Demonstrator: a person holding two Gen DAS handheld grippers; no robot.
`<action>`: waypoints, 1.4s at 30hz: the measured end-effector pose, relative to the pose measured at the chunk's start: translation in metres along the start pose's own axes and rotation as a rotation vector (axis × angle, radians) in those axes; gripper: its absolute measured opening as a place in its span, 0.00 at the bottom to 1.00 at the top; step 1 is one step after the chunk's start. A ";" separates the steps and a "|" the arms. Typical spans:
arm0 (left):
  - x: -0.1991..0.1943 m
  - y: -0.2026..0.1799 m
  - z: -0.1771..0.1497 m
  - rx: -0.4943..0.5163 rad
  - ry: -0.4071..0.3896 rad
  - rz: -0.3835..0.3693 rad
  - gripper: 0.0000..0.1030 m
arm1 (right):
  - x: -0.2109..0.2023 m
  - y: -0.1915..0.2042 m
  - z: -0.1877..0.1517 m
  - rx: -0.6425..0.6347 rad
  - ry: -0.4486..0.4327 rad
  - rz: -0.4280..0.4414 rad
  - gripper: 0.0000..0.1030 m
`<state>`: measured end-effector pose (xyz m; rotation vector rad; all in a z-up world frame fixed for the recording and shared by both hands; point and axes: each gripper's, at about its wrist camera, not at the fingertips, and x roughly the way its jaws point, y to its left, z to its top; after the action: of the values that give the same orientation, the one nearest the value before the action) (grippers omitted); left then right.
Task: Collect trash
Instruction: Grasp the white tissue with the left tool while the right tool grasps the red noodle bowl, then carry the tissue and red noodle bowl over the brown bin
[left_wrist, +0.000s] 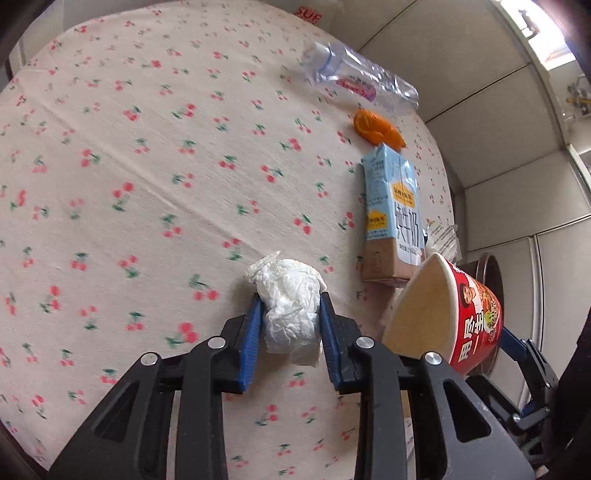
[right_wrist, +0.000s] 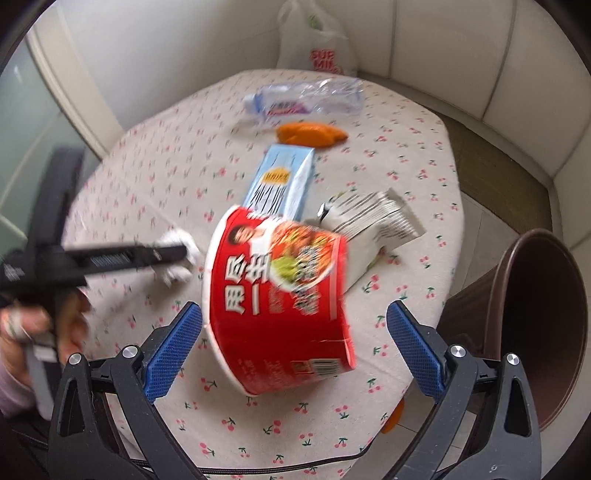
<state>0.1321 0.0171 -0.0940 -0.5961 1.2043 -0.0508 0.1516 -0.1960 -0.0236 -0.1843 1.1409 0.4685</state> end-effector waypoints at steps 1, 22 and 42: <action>-0.006 0.006 0.000 0.008 -0.016 0.003 0.29 | 0.001 0.005 -0.001 -0.015 0.003 -0.001 0.93; -0.038 0.045 0.001 0.038 -0.067 -0.021 0.29 | 0.037 0.033 0.010 -0.011 0.076 -0.046 0.77; -0.061 0.023 0.008 0.075 -0.124 -0.004 0.29 | -0.014 0.029 0.028 0.032 -0.127 -0.031 0.77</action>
<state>0.1100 0.0607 -0.0500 -0.5280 1.0768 -0.0612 0.1572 -0.1629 0.0033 -0.1418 1.0198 0.4283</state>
